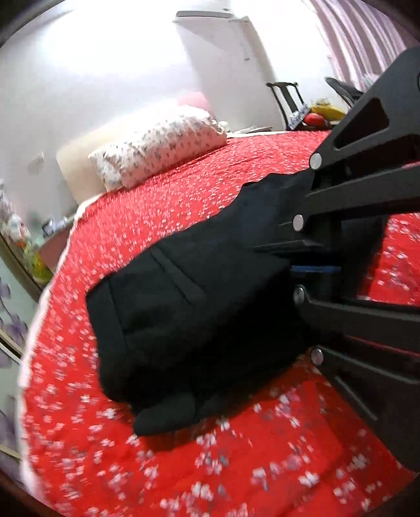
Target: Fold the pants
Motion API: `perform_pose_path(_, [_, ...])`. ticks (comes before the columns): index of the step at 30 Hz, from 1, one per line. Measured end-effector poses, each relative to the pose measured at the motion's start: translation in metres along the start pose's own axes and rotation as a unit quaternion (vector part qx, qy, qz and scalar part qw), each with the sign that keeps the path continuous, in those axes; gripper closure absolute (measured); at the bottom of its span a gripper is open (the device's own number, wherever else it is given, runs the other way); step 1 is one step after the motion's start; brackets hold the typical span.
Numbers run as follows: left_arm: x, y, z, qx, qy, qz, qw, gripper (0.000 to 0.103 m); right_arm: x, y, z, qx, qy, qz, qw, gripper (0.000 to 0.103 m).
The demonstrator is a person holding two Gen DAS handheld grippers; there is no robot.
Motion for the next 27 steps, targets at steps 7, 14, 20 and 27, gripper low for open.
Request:
perform_pose_path(7, [-0.019, -0.015, -0.026, 0.033, -0.031, -0.007, 0.9990, 0.093, -0.029, -0.011, 0.068, -0.106, -0.026, -0.059, 0.992, 0.099])
perform_pose_path(14, [-0.015, 0.002, -0.012, 0.010, -0.088, -0.002, 0.9960, 0.052, -0.024, 0.005, 0.068, -0.154, -0.008, -0.077, 0.985, 0.090])
perform_pose_path(20, [0.001, 0.047, -0.014, 0.044, -0.150, 0.094, 0.9831, 0.018, -0.005, 0.034, -0.003, -0.166, 0.175, 0.019, 0.970, 0.087])
perform_pose_path(27, [-0.019, 0.061, 0.031, 0.001, -0.293, 0.154, 0.9437, 0.004, -0.153, -0.025, -0.202, 0.099, 0.350, -0.127, 0.923, 0.028])
Point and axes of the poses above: each gripper's, at about its wrist camera, not at the fingertips, and y roughly against the way its jaws point, z to its right, x to its top, the point moved 8 cm from there along -y, roughly the way its jaws point, and after that the axes turned 12 degrees about z, right-handed, at the moved point
